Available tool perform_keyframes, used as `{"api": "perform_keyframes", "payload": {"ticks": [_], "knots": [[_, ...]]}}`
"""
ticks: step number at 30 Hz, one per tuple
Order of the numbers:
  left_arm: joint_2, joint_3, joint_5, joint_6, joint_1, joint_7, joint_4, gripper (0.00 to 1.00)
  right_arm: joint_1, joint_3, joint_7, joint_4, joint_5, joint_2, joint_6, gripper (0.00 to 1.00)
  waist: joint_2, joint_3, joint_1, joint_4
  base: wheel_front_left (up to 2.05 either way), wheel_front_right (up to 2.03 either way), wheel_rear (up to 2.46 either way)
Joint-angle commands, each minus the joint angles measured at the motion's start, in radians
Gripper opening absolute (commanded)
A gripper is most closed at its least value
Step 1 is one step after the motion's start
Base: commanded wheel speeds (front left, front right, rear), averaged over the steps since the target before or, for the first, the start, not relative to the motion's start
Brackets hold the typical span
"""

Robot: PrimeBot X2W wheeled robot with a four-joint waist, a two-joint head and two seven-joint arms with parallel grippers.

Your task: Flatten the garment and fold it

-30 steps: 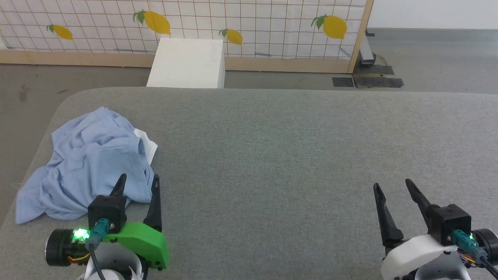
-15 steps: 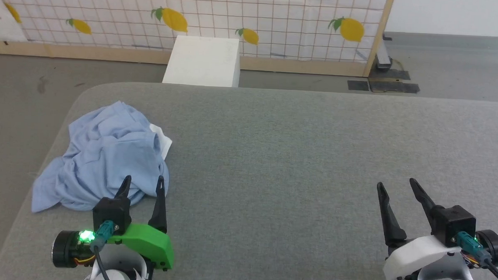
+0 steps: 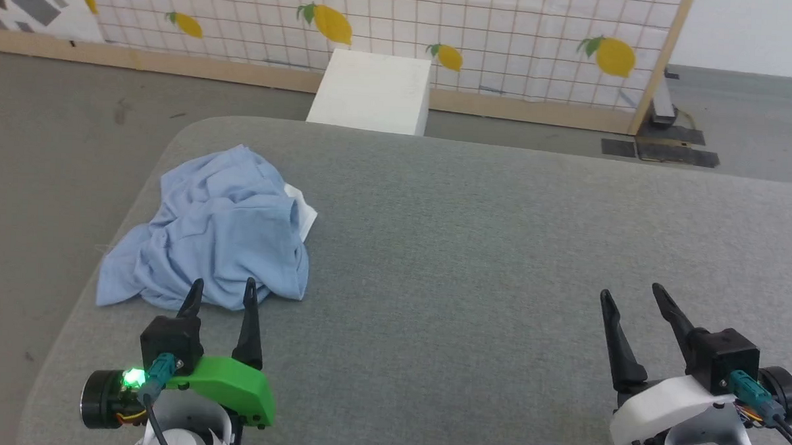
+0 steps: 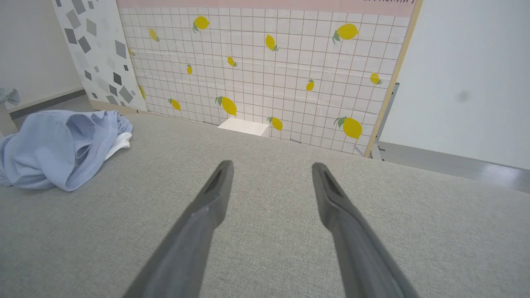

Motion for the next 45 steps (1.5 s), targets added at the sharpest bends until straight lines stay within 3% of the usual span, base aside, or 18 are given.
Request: {"api": "perform_keyframes", "payload": {"ticks": [1,45], "knots": [[0.006,-0.003,-0.005,0.006,-0.016,-0.01,0.006,1.0,-0.015,-0.001,-0.012,0.006,0.008,0.0,0.0,1.0,0.0,0.001,0.0,0.021,0.0,0.0,0.0],[0.002,0.014,-0.059,0.048,0.001,-0.1,0.037,1.0,-0.03,-0.006,-0.069,0.032,0.05,0.001,-0.001,1.0,0.0,0.007,0.0,0.234,0.0,0.0,0.0]]}}
